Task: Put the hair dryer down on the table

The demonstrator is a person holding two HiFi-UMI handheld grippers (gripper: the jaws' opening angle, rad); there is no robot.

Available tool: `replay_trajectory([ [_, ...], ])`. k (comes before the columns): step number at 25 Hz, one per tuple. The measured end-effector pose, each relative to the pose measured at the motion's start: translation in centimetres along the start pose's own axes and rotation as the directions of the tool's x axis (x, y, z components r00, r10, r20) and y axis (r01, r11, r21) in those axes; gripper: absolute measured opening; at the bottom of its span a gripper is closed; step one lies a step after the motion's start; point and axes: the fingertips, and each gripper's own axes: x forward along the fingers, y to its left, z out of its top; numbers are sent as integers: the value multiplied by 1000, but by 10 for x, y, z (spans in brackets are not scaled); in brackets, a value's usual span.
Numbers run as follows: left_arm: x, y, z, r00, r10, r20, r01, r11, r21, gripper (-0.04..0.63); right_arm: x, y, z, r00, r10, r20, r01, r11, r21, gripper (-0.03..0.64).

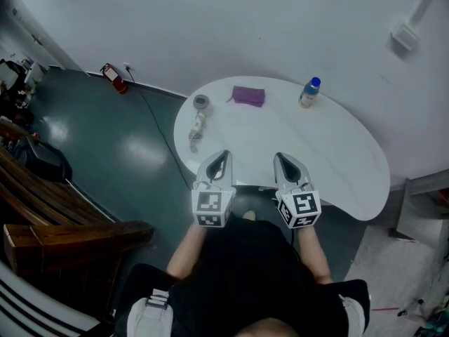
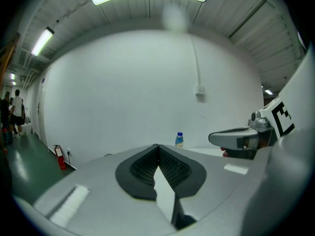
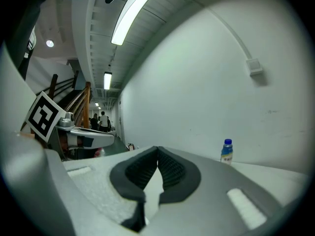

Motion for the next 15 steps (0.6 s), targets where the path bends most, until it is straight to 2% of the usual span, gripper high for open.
replay_trajectory([
  [15, -9, 0, -5, 1000, -4, -7, 4, 1000, 0, 6, -9, 5, -4, 1000, -16, -9, 16, 1000, 16, 5],
])
